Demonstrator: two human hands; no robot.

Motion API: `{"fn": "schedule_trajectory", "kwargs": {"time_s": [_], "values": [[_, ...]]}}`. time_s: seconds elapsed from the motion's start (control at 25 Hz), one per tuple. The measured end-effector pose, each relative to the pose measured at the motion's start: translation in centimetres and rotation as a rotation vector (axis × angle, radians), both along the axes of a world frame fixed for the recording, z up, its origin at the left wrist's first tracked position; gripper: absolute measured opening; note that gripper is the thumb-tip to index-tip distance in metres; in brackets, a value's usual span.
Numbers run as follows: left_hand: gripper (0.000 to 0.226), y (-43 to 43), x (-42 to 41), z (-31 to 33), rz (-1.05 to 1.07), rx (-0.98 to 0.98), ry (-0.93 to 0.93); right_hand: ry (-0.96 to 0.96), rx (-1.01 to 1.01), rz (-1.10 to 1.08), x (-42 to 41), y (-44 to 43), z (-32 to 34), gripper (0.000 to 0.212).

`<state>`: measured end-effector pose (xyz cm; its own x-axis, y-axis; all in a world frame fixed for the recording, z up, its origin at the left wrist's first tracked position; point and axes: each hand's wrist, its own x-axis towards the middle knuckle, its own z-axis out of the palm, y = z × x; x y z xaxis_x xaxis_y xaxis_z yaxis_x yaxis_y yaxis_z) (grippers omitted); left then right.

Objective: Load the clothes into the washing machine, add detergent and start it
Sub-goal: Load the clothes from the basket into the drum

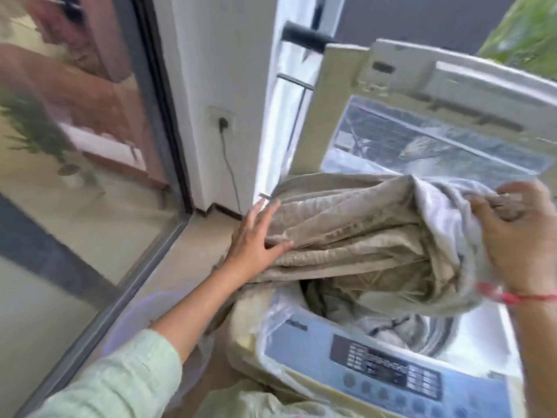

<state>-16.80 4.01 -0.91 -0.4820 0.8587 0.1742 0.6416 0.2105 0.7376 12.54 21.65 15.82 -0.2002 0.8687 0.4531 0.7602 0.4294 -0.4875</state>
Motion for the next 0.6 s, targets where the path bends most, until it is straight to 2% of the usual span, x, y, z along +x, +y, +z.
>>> {"fn": "schedule_trajectory", "kwargs": {"time_s": [0.04,0.08,0.12,0.2,0.24,0.28,0.36,0.4,0.48,0.52,0.6], "values": [[0.076,0.5,0.5,-0.2,-0.042,-0.114,0.069,-0.069,0.091,-0.056,-0.3,0.6,-1.9,0.031],[0.074,1.3,1.4,-0.4,-0.098,-0.249,0.129,-0.300,0.061,-0.062,0.4,0.5,-6.1,0.025],[0.073,1.9,2.0,-1.1,-0.141,-0.365,0.193,-0.527,-0.067,0.016,0.5,0.5,-9.7,0.024],[0.070,2.2,2.4,-2.2,-0.180,-0.478,0.308,-0.917,-0.471,0.167,1.2,0.9,-15.9,0.038],[0.068,2.1,2.4,-2.5,-0.186,-0.468,0.327,-1.059,-0.630,0.226,1.4,0.9,-17.7,0.044],[0.066,1.8,2.2,-2.6,-0.188,-0.437,0.316,-1.163,-0.670,0.228,1.2,0.6,-18.9,0.045],[0.072,1.2,1.6,-2.5,-0.189,-0.376,0.255,-1.281,-0.638,0.179,-0.4,-0.8,-19.8,0.041],[0.078,0.9,1.4,-2.6,-0.190,-0.366,0.230,-1.358,-0.693,0.168,-2.0,-1.5,-19.7,0.040],[0.074,0.3,1.5,-2.6,-0.190,-0.373,0.222,-1.469,-0.736,0.140,-4.8,-2.0,-18.5,0.041],[0.070,0.1,1.6,-2.7,-0.186,-0.368,0.212,-1.487,-0.764,0.160,-5.7,-2.2,-19.3,0.043],[0.073,-0.5,1.2,-2.8,-0.125,-0.288,0.091,-1.500,-0.687,0.190,-6.9,-2.0,-19.8,0.051]]}}
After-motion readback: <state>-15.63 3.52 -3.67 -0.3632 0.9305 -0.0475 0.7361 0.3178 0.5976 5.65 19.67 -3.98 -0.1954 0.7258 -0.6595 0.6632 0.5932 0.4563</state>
